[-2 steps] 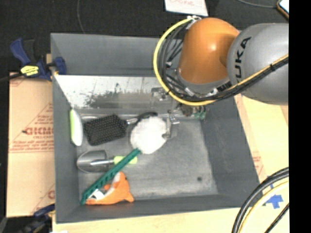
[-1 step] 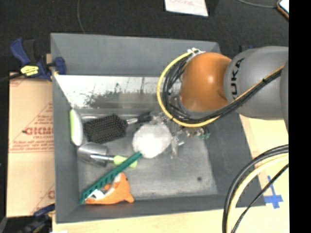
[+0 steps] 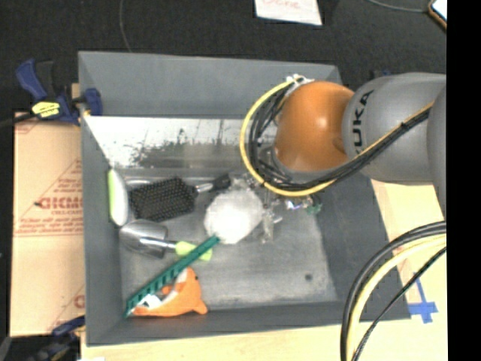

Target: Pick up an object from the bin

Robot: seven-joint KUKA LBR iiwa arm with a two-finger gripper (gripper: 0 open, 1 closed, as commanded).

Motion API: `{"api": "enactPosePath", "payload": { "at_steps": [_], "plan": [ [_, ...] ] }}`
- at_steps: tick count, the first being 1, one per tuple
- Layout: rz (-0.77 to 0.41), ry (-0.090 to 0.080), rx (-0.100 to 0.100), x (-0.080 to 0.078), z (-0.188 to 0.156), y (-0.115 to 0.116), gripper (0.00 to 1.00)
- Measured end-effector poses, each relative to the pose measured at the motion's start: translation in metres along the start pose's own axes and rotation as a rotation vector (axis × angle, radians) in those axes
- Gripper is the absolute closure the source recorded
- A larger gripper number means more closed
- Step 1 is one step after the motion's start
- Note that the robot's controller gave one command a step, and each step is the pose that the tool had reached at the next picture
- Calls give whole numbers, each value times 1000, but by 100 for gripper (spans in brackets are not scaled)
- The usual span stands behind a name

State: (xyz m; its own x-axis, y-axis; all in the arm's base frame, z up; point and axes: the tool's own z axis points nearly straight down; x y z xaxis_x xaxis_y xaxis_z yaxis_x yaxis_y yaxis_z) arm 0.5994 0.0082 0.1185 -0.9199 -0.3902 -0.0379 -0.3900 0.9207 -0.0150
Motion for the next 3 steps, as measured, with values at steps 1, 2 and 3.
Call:
{"api": "enactPosePath", "payload": {
  "at_steps": [1, 2, 3],
  "plan": [
    [0, 5, -2, 15, -17, 6, 0],
    [-87, 0, 0, -12, -35, -2, 0],
    [-79, 10, -4, -11, -59, -1, 0]
  ]
}}
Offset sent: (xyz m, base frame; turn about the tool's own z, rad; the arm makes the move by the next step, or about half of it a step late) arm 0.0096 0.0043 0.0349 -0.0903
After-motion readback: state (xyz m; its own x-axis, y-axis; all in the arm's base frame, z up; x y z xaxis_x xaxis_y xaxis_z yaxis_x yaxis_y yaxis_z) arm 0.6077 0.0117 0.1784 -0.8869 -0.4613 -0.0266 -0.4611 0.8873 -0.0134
